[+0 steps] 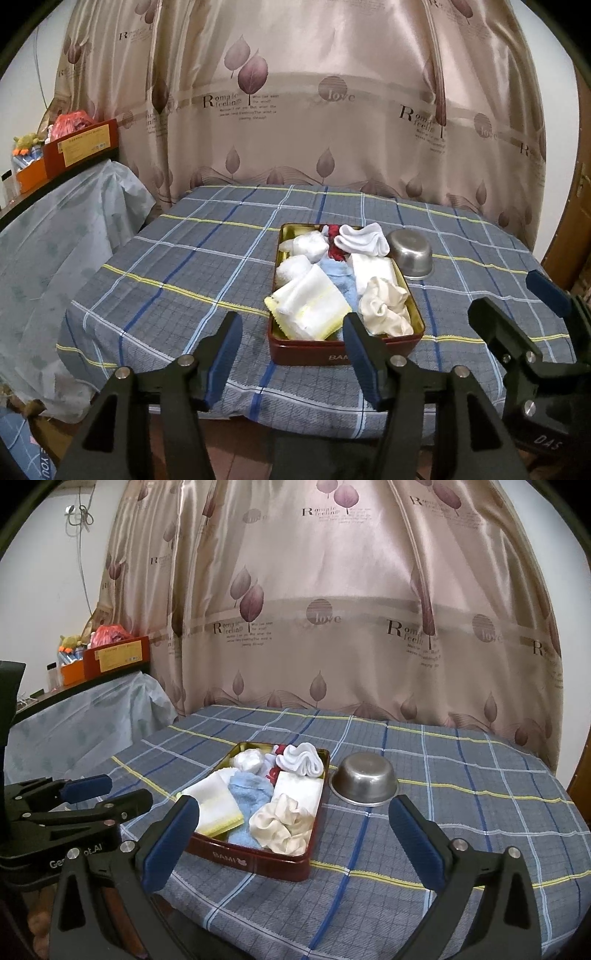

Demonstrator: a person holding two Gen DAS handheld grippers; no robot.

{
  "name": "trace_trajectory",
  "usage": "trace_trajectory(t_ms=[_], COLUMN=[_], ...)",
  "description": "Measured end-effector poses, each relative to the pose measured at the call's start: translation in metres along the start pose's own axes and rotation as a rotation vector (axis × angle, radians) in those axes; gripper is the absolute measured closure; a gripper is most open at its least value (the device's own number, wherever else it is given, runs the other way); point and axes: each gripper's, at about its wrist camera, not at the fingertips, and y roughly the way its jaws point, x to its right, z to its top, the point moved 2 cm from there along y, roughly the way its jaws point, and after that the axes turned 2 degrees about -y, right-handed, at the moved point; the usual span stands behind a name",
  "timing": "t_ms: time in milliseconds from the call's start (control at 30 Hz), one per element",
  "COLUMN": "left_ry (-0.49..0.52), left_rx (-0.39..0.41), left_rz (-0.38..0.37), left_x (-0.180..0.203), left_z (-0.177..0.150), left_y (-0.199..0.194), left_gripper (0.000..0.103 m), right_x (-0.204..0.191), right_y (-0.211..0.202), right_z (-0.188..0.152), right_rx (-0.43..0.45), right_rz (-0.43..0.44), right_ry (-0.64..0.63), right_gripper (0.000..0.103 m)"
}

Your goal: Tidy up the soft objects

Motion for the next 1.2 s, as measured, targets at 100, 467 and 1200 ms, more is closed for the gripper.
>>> trace_trajectory(t_ms=[100, 467, 1200], left_ry=[-0.001, 0.027, 0.042], left_rx=[0.005, 0.011, -0.026], left_rz=[-0.002, 0.048, 0.06], left_x=[-0.0005, 0.0031, 0.0002], left_z=[-0.0003, -0.0011, -0.0042], left_y=[-0.0003, 0.0006, 0.0084], left_gripper=[0.042, 0.042, 0.042], right_x=[-0.0006, -0.0014, -0.0063], right_y=[-0.0003, 0.001, 0.0021], right_z=[0.0003, -0.0021, -0.0092], right_rx=[0.0, -0.005, -0.023], right_rz=[0.0, 0.007, 0.007], right_ry=[0.0, 0.0, 0.0], right_gripper=[0.001, 0.001, 0.001])
